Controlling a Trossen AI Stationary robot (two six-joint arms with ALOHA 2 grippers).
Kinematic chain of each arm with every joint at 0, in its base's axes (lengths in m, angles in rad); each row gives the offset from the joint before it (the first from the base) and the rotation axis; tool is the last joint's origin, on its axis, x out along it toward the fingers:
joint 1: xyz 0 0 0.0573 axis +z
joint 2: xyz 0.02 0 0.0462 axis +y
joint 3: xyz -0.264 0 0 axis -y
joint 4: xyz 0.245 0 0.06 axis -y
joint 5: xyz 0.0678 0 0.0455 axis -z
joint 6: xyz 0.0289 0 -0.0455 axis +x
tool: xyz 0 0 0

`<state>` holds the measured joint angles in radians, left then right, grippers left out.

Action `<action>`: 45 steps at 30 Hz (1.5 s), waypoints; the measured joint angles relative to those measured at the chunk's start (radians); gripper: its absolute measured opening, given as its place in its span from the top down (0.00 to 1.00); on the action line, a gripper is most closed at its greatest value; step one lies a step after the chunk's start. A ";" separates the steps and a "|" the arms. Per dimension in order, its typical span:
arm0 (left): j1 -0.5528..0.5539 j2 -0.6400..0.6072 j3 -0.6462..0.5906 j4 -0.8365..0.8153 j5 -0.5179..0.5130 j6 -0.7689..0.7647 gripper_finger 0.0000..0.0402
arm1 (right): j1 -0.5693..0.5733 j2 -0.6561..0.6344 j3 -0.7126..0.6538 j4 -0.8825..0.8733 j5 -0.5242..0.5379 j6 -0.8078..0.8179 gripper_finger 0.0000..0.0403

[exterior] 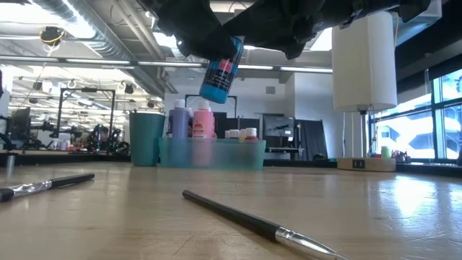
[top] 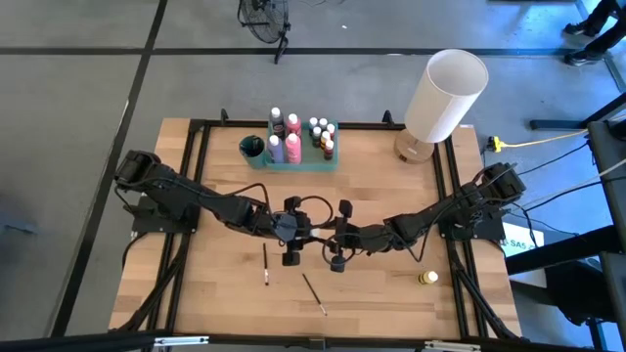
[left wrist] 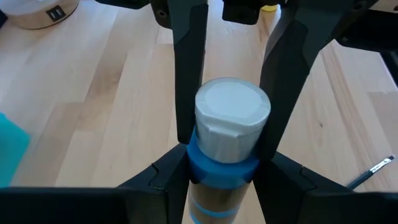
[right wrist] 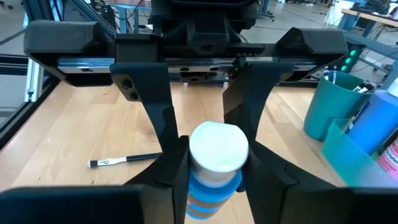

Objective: Pick & Place Paint Supplies
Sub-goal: Put the small blue paint bottle into the green bin

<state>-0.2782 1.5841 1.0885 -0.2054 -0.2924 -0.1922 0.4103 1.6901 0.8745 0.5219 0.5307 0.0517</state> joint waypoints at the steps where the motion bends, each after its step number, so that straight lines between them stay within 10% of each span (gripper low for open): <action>1: 0.000 0.000 0.000 0.000 0.000 0.000 0.62 | 0.000 0.000 0.000 -0.001 0.000 0.000 0.71; 24: -0.033 -0.001 0.001 -0.022 -0.057 0.075 0.51 | 0.002 0.002 -0.001 -0.065 -0.012 0.043 0.71; 45: -0.042 -0.001 0.001 -0.603 -0.115 -0.157 0.52 | -0.006 -0.009 0.172 -0.605 0.043 0.351 0.71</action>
<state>-0.3202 1.5829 1.0897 -0.8084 -0.4079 -0.3489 0.4042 1.6814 1.0462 -0.0830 0.5735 0.4027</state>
